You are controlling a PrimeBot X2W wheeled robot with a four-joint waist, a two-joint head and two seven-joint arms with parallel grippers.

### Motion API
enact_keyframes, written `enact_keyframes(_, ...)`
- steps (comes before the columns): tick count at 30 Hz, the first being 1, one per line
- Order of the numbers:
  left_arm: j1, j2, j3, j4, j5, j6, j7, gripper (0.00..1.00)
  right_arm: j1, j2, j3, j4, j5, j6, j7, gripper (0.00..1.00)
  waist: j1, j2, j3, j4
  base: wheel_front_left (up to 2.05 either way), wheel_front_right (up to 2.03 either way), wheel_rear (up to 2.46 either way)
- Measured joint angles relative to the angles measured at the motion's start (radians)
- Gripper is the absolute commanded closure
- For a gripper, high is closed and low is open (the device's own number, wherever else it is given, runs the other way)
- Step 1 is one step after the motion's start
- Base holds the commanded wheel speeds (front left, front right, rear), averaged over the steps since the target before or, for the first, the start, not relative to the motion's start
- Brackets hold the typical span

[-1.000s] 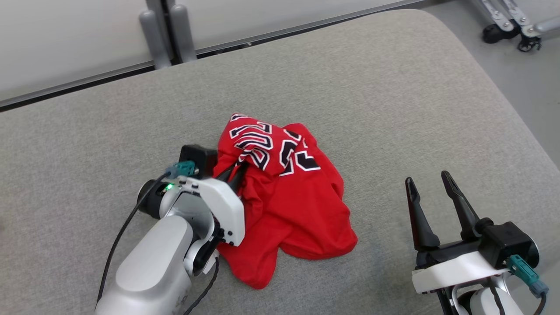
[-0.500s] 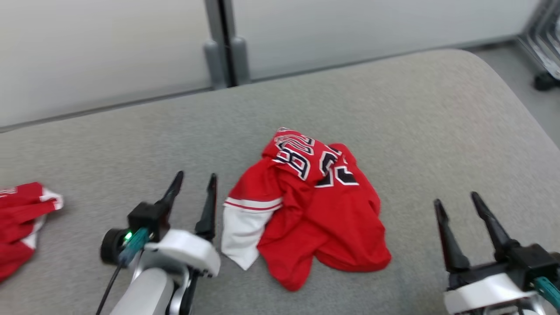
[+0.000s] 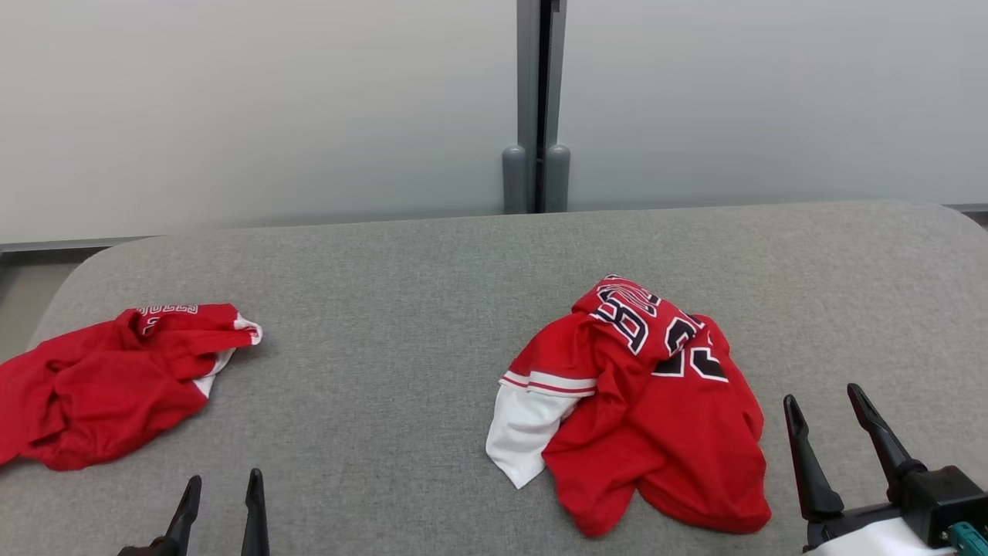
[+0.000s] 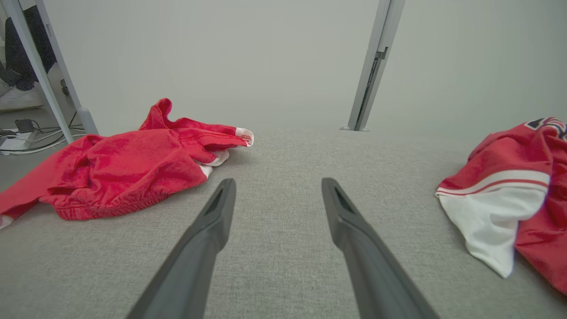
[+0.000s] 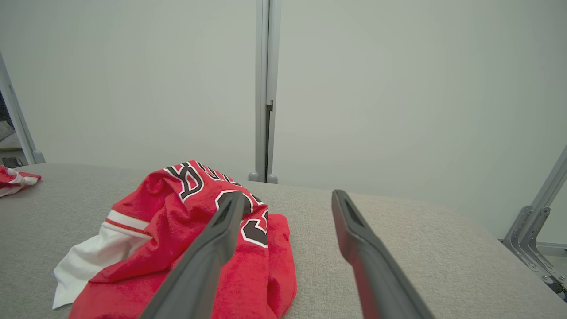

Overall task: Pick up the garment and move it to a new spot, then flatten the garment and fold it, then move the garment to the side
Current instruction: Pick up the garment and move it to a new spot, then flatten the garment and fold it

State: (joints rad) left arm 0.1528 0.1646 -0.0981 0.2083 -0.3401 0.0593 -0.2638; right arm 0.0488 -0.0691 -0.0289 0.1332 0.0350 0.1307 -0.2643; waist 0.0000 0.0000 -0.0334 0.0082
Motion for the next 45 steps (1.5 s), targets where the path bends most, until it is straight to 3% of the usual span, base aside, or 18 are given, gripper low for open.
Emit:
enact_keyframes(8, 0.047, -0.067, 0.086, 0.002, 0.076, -0.085, 0.000, 0.00, 0.017, 0.011, -0.017, 0.022, 0.000, 0.000, 0.000, 0.00, 0.0000, 0.0000, -0.015, 0.035, 0.00, 0.00, 0.00)
enact_keyframes(26, 0.018, -0.109, 0.140, -0.011, 0.151, -0.151, 0.000, 0.00, 0.009, 0.019, 0.007, 0.037, 0.000, 0.000, 0.000, 0.00, 0.0000, 0.0000, -0.009, 0.010, 0.00, 0.00, 0.00)
enact_keyframes(31, -0.036, -0.113, -0.011, -0.070, 0.114, -0.174, 0.000, 0.00, -0.010, 0.017, 0.022, 0.032, 0.000, 0.000, 0.000, 0.00, 0.0000, 0.0000, -0.004, -0.029, 0.00, 0.00, 0.00)
enact_keyframes(36, -0.112, -0.117, -0.258, -0.070, 0.015, -0.179, 0.142, 0.00, -0.037, 0.011, 0.041, 0.017, 0.001, 0.000, 0.000, 0.00, 0.0000, 0.0000, 0.013, -0.095, 0.00, 0.00, 0.00)
enact_keyframes(40, -0.157, -0.118, -0.406, -0.011, -0.103, -0.132, 0.265, 0.00, -0.048, 0.011, 0.053, 0.014, 0.010, 0.000, 0.000, 0.00, 0.0000, 0.0000, 0.034, -0.157, 0.00, 0.00, 0.00)
enact_keyframes(45, -0.213, -0.116, -0.461, 0.124, -0.152, -0.047, 0.315, 0.00, -0.061, 0.013, 0.048, 0.012, 0.017, 0.000, 0.000, 0.00, 0.0000, 0.0000, 0.068, -0.240, 0.00, 0.00, 0.00)
